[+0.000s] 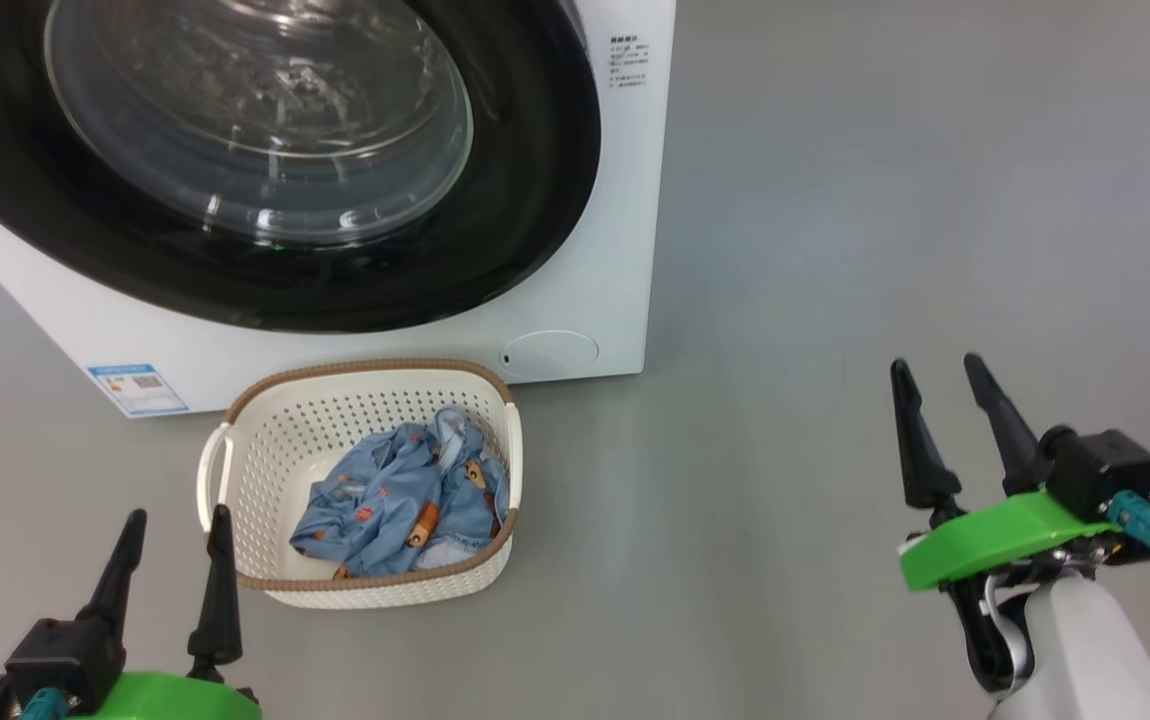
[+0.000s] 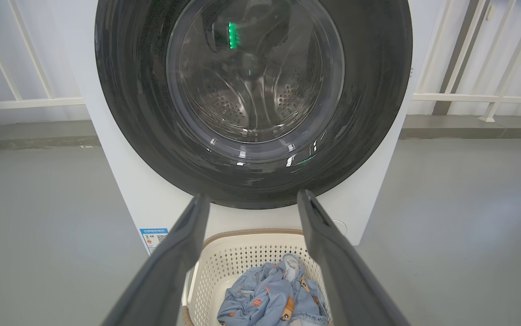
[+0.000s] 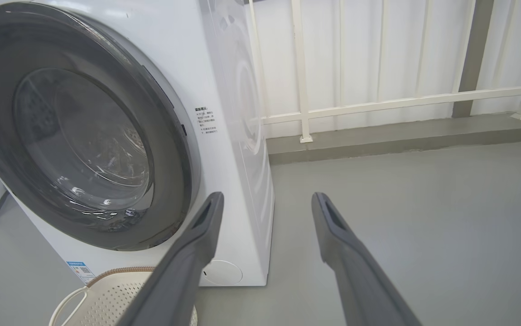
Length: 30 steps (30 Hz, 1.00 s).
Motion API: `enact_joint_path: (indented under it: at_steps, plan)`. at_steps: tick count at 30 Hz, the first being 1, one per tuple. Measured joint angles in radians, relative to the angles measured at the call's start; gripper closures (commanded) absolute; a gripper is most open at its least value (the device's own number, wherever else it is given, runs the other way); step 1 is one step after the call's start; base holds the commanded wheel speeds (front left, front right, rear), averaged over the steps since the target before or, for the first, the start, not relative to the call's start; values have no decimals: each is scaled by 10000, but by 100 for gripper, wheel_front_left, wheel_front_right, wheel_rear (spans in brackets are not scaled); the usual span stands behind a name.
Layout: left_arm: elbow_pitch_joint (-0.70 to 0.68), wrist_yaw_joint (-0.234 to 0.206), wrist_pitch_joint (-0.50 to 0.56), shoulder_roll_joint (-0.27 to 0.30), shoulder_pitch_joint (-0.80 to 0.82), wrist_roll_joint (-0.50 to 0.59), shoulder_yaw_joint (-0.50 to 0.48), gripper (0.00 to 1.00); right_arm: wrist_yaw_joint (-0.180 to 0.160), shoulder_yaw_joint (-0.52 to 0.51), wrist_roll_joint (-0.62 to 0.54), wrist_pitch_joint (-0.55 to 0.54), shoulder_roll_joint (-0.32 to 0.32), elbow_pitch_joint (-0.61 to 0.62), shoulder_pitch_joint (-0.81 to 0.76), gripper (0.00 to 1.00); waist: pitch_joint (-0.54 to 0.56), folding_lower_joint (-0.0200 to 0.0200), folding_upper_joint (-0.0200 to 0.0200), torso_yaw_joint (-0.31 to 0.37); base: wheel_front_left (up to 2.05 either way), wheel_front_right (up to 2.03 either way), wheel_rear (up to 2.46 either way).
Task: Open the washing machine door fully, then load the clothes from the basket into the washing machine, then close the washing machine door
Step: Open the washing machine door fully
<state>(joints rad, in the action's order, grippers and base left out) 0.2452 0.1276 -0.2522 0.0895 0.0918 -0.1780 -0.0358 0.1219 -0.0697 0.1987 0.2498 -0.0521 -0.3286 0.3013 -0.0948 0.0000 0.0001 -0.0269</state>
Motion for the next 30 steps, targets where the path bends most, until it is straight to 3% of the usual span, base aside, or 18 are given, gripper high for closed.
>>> enact_joint_path:
  at_steps: [13, 26, 29, 30]
  plan:
    - [-184, 0, 0, -104, 25, -29, 134, 0, 0, -88, 2190, 2, -48, -82, 1658, 0, -674, 0, 0, -310, 0, 0, 0]
    - [-171, 0, -2, -161, 593, -228, 426, 0, 0, -123, 7154, -385, -92, -901, 3253, 0, -1429, 0, 0, -682, 0, 0, 0]
    - [-173, 0, -2, -205, 648, -301, 433, 0, 0, -144, 7814, -564, -98, -1030, 3451, 76, -1545, 0, 0, -731, 0, 0, 0]
    - [-173, 2, 0, -207, 654, -313, 443, 0, 0, -142, 8077, -688, -102, -1089, 3563, 90, -1603, 0, 0, -751, 0, 0, 0]
